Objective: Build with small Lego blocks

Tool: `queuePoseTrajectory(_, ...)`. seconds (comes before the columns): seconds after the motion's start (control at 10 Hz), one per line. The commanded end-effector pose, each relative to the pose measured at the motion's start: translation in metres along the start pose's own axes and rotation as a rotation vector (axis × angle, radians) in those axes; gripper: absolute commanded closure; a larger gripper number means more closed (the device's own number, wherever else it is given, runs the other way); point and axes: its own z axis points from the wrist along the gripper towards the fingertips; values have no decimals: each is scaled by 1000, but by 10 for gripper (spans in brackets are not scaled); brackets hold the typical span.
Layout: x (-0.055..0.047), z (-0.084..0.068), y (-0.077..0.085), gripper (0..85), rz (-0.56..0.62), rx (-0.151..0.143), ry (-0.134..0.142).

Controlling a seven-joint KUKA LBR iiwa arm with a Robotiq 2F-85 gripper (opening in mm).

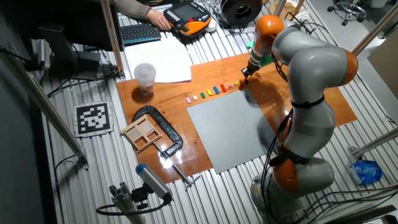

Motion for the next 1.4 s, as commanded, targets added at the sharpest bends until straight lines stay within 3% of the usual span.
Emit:
queuePoseTrajectory(0.0,0,2,0,510,-5,1,-3)
queuePoseTrajectory(0.4,2,7,0,510,-15,12,-9)
queuePoseTrajectory(0.8,3,7,2,510,10,-4,-7)
queuePoseTrajectory(1.3,7,2,4,510,18,23,-27)
